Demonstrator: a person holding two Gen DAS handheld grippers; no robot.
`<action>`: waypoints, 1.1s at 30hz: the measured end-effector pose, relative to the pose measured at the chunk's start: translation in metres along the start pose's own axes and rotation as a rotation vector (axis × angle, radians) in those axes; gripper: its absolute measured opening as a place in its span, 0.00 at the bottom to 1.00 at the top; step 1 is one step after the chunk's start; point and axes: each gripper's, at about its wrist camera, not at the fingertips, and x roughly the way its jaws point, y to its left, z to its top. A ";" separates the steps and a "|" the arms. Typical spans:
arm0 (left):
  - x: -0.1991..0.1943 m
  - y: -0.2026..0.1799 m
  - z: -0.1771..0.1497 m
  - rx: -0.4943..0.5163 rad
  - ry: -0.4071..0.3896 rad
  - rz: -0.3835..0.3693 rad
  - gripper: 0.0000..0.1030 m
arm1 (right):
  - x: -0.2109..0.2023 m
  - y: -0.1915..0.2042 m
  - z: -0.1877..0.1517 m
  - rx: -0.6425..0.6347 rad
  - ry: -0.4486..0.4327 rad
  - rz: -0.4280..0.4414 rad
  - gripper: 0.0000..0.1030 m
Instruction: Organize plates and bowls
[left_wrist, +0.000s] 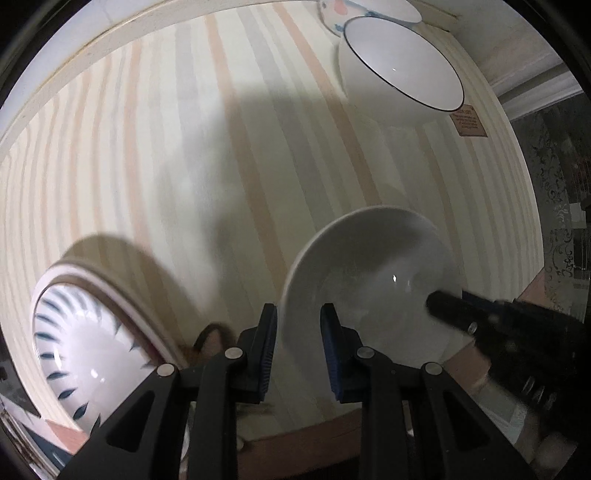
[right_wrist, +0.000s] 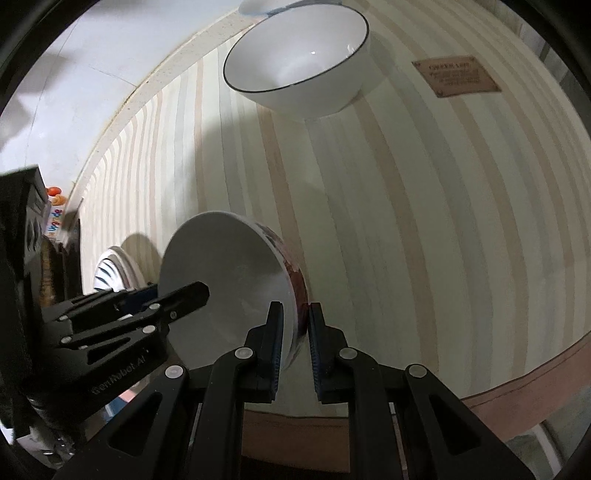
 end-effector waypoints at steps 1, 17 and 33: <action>-0.010 0.003 0.001 -0.003 -0.015 -0.001 0.21 | -0.002 -0.001 0.000 0.006 0.005 0.006 0.16; -0.037 -0.006 0.151 -0.066 -0.147 -0.151 0.31 | -0.068 -0.041 0.113 0.109 -0.219 0.055 0.37; 0.011 -0.042 0.188 0.012 -0.084 -0.090 0.22 | -0.027 -0.059 0.160 0.153 -0.154 0.032 0.12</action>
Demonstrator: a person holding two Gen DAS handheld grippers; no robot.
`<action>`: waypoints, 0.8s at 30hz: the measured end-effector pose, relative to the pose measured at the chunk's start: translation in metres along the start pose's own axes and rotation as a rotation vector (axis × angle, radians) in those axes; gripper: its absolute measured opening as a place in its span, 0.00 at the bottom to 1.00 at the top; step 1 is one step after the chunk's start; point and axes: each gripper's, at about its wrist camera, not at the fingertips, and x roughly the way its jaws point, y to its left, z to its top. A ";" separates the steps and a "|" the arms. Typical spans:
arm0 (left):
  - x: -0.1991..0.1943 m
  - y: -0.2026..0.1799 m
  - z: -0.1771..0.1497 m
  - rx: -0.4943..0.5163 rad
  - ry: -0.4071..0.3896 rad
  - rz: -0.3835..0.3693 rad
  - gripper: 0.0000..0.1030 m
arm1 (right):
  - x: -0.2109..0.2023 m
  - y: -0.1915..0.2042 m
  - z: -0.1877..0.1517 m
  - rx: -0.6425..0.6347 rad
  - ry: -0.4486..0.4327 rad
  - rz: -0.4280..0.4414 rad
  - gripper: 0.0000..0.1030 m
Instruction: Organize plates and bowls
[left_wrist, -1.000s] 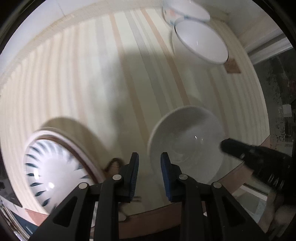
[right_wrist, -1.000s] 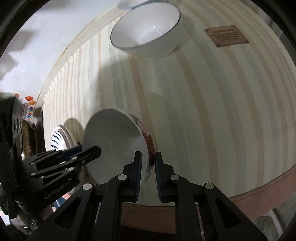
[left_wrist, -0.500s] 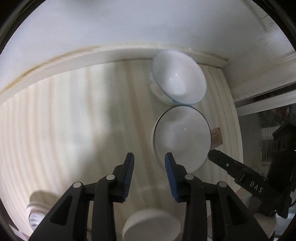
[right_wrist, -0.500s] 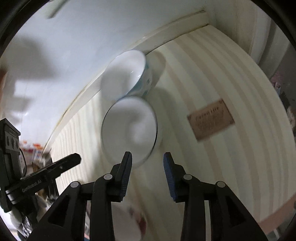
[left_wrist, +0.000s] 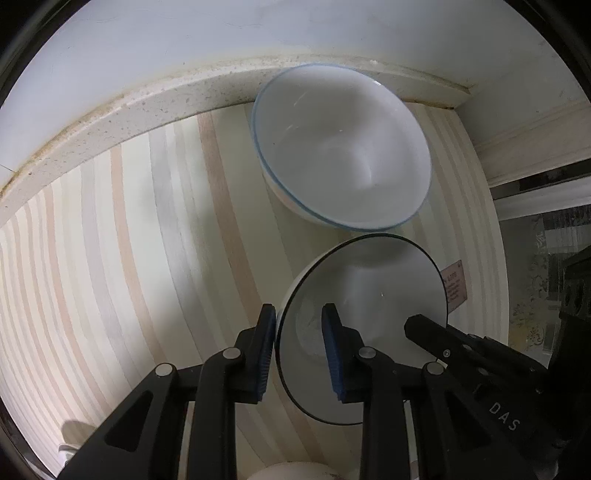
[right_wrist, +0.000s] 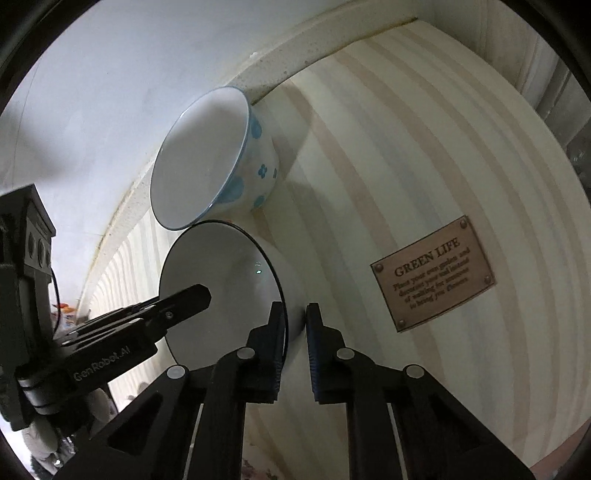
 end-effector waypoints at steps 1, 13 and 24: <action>-0.005 0.000 -0.003 0.005 -0.007 0.001 0.22 | -0.002 0.001 -0.001 -0.003 0.001 -0.001 0.12; -0.086 0.001 -0.065 0.033 -0.089 -0.024 0.22 | -0.063 0.033 -0.043 -0.088 -0.041 0.048 0.12; -0.093 0.018 -0.147 0.021 -0.019 -0.010 0.23 | -0.095 0.040 -0.126 -0.145 0.030 0.080 0.12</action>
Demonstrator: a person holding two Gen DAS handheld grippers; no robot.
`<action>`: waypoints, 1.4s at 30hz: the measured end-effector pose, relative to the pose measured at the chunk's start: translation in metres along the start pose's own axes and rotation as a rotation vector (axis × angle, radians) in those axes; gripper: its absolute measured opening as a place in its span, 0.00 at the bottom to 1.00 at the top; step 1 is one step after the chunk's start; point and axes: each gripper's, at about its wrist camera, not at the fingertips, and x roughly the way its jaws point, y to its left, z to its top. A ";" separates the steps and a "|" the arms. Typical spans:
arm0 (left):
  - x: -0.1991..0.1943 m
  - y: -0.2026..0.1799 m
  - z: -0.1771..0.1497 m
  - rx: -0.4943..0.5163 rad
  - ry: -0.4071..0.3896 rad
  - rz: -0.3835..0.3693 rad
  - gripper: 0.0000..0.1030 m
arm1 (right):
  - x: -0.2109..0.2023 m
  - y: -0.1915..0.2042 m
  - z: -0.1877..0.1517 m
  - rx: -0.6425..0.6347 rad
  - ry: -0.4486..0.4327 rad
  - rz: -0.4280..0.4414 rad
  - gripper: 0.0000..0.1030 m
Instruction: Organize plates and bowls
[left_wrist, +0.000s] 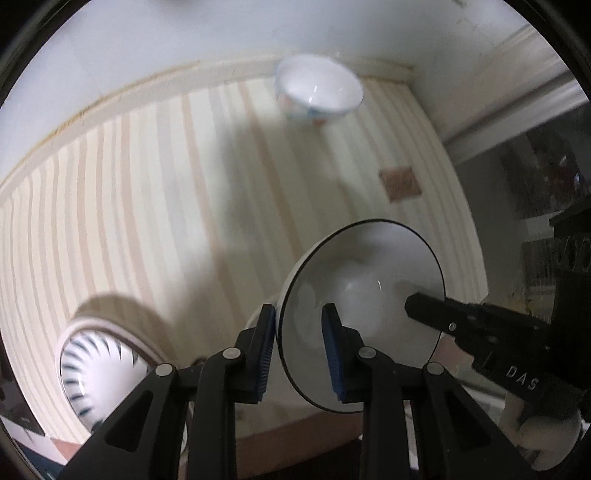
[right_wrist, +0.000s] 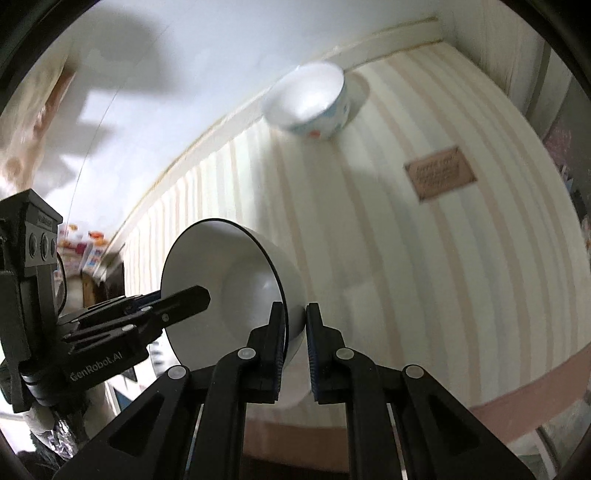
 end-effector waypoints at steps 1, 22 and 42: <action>0.002 0.000 -0.005 -0.005 0.007 0.004 0.22 | 0.003 0.001 -0.007 -0.001 0.012 0.001 0.12; 0.051 -0.001 -0.023 0.044 0.104 0.144 0.22 | 0.057 -0.005 -0.042 -0.001 0.139 -0.047 0.12; 0.050 -0.002 -0.021 0.055 0.122 0.159 0.23 | 0.063 -0.002 -0.031 -0.009 0.172 -0.068 0.13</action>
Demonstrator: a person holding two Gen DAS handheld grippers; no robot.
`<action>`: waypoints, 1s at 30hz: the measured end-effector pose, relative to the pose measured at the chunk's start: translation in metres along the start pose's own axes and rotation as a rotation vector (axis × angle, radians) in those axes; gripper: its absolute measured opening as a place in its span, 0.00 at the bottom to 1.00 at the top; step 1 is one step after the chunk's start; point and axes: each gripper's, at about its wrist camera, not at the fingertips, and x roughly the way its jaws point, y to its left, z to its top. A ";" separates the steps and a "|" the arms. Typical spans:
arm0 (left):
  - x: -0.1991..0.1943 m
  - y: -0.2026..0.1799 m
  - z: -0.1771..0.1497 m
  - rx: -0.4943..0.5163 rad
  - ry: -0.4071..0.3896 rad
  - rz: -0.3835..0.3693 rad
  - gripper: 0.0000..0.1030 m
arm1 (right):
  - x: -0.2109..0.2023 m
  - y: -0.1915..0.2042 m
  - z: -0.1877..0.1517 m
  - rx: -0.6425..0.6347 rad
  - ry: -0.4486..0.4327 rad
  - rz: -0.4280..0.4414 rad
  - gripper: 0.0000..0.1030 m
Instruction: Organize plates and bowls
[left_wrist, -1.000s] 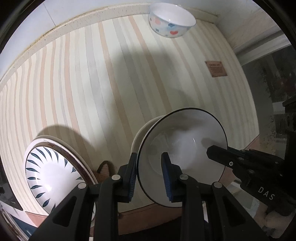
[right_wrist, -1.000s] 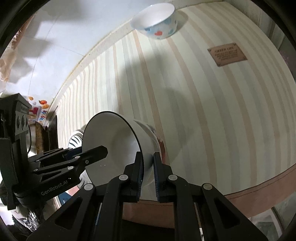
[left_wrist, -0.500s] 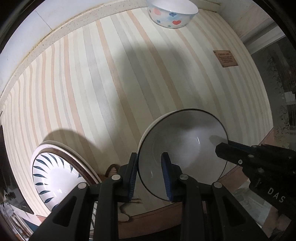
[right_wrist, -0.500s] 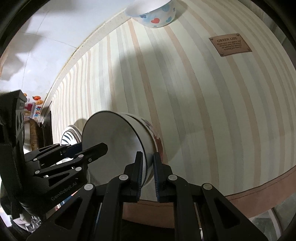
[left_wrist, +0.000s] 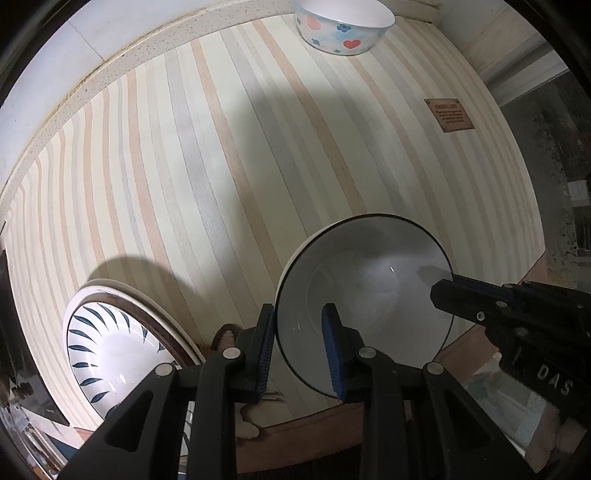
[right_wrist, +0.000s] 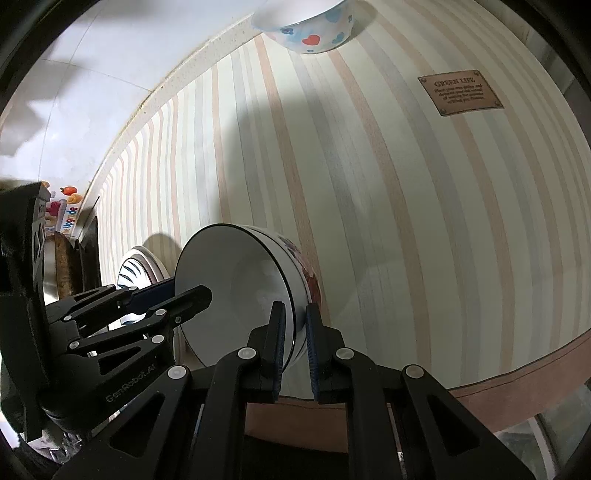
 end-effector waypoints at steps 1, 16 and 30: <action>-0.004 0.002 -0.002 -0.002 -0.008 -0.003 0.23 | 0.000 -0.001 0.000 0.005 0.003 0.008 0.13; -0.076 0.029 0.101 -0.113 -0.238 -0.113 0.30 | -0.072 -0.006 0.063 0.040 -0.168 0.107 0.40; 0.002 0.034 0.249 -0.181 -0.134 -0.193 0.30 | -0.046 -0.068 0.228 0.180 -0.278 0.075 0.42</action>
